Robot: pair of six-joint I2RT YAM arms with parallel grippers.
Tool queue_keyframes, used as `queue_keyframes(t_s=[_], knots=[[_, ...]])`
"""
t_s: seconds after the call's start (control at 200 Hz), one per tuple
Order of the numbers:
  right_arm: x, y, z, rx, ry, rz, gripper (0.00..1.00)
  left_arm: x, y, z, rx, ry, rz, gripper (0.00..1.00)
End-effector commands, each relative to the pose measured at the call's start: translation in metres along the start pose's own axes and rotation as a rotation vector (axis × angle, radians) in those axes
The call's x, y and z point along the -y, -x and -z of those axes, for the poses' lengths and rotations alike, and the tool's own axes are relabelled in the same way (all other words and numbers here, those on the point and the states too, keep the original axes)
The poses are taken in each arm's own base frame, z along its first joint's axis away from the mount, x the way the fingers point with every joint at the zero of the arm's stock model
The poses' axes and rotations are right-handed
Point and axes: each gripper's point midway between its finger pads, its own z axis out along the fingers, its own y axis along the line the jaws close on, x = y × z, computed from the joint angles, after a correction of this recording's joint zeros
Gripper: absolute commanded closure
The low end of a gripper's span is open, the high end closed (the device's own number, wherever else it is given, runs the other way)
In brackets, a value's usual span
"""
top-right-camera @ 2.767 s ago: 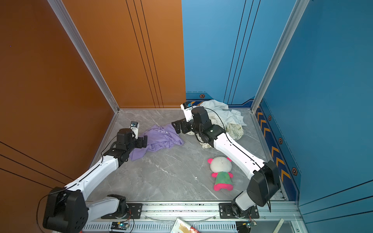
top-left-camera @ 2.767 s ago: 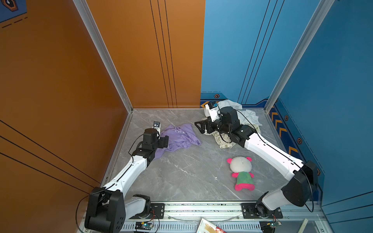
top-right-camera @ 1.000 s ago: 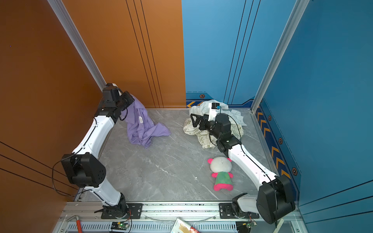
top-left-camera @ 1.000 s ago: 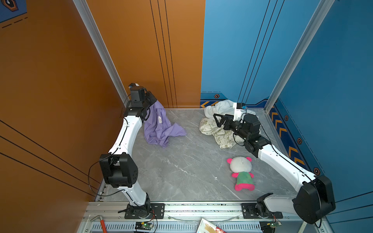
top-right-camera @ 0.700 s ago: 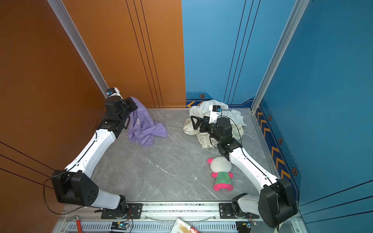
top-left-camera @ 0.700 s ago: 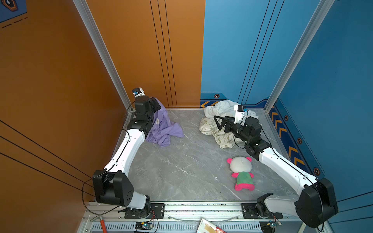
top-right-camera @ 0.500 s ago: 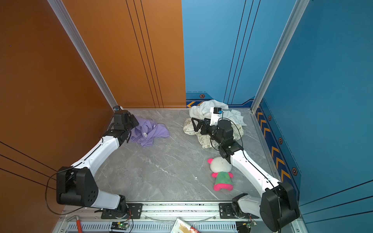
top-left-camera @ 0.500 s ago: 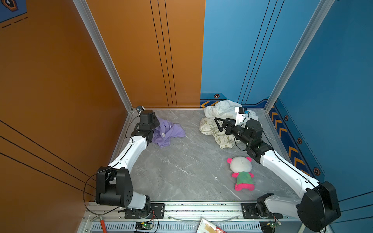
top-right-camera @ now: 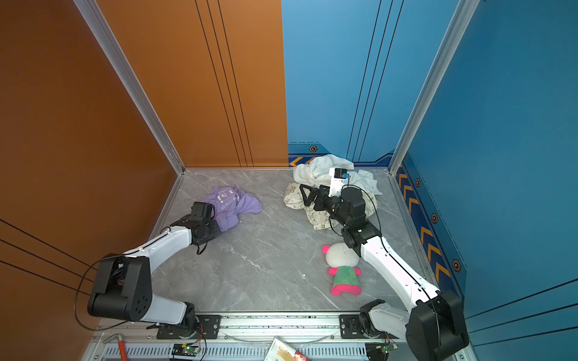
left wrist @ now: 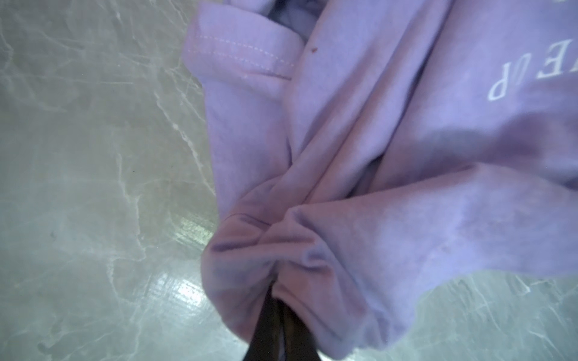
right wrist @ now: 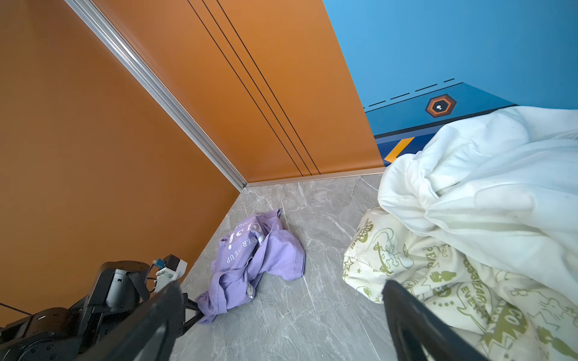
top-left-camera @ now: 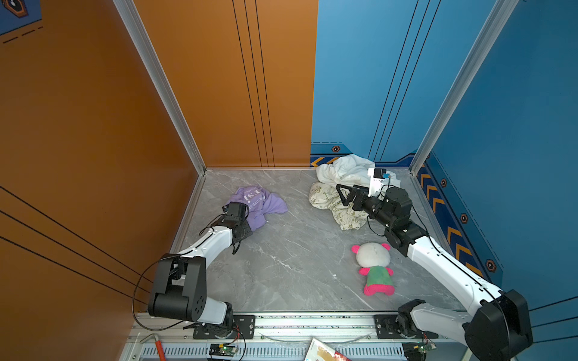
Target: Pick out a specific cloth from the pile
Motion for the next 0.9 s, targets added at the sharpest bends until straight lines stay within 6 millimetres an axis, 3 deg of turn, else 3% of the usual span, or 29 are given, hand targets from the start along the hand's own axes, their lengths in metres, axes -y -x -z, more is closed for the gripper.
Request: queue_keyframes(t_s=[0.0,0.13,0.31,0.345,0.48,0.551,0.671,0.891], knots=[[-0.002,-0.006,0.007,-0.028,0.017,0.000,0.00,0.004,-0.012,0.009,-0.056,-0.054,0.000,0.73],[-0.009,-0.009,0.009,-0.049,0.054,0.016,0.00,0.021,0.014,0.040,0.033,-0.155,-0.016,0.39],[-0.015,-0.011,0.013,-0.063,0.085,0.039,0.00,0.036,0.052,0.094,0.216,-0.278,0.006,0.04],[-0.017,-0.011,0.013,-0.064,0.092,0.042,0.00,0.041,0.058,0.102,0.252,-0.315,0.015,0.00],[-0.020,-0.008,0.015,-0.046,0.103,0.049,0.00,0.068,0.077,0.123,0.346,-0.497,0.039,0.02],[-0.020,-0.006,0.017,-0.031,0.106,0.053,0.00,0.075,0.079,0.116,0.336,-0.539,0.064,0.02],[-0.023,-0.003,0.018,-0.017,0.112,0.060,0.00,0.084,0.071,0.083,0.214,-0.545,0.107,0.02],[-0.020,-0.003,0.018,-0.010,0.098,0.069,0.00,0.103,0.028,0.008,-0.074,-0.552,0.174,0.02]])
